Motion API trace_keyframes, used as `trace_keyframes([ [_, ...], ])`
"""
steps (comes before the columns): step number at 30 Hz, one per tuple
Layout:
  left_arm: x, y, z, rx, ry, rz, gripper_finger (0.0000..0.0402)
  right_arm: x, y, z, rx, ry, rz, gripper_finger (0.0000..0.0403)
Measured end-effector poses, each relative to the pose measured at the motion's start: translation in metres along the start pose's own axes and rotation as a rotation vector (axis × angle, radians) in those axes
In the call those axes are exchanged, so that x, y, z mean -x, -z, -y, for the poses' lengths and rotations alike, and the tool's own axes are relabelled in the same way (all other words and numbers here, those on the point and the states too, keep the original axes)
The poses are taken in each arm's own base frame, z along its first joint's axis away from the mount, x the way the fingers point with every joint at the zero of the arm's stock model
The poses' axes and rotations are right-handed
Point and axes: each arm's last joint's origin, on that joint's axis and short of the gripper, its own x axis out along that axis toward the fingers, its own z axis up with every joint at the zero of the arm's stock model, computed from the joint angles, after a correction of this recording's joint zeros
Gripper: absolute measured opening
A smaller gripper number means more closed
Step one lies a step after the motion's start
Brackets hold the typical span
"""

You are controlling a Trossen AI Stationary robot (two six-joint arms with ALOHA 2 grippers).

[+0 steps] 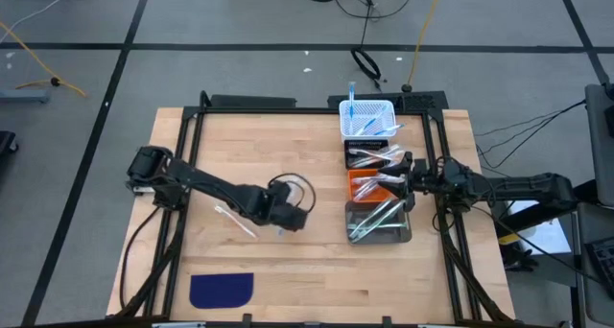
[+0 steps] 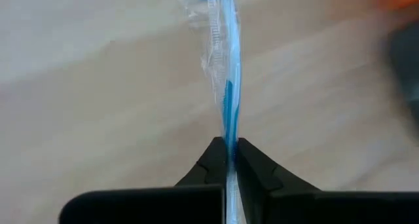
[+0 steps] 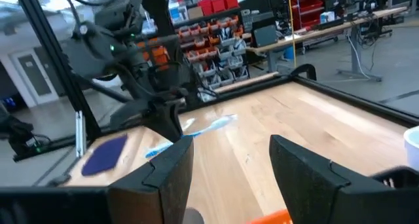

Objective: Pick & Place Toothbrushes
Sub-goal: Put the blue toothbrush into the white bin

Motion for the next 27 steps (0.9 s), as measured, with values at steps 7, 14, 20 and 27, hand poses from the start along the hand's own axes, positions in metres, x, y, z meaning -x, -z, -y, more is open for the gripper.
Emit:
trace_keyframes([
  [7, 0.019, -0.03, 0.036, -0.276, 0.367, 0.239, 0.0007, -0.01, -0.002, -0.001, -0.062, -0.013, 0.034, 0.0186],
  [14, 0.027, -0.061, 0.052, -0.44, 0.545, 0.442, 0.0005, -0.023, -0.002, -0.003, -0.08, -0.077, 0.067, 0.0176],
  [20, 0.029, -0.076, 0.054, -0.505, 0.592, 0.528, 0.0004, -0.031, -0.004, -0.004, -0.082, -0.094, 0.131, 0.018],
  [27, 0.029, -0.083, 0.053, -0.554, 0.583, 0.576, 0.0004, -0.05, -0.011, -0.007, -0.083, -0.098, 0.153, 0.0179],
])
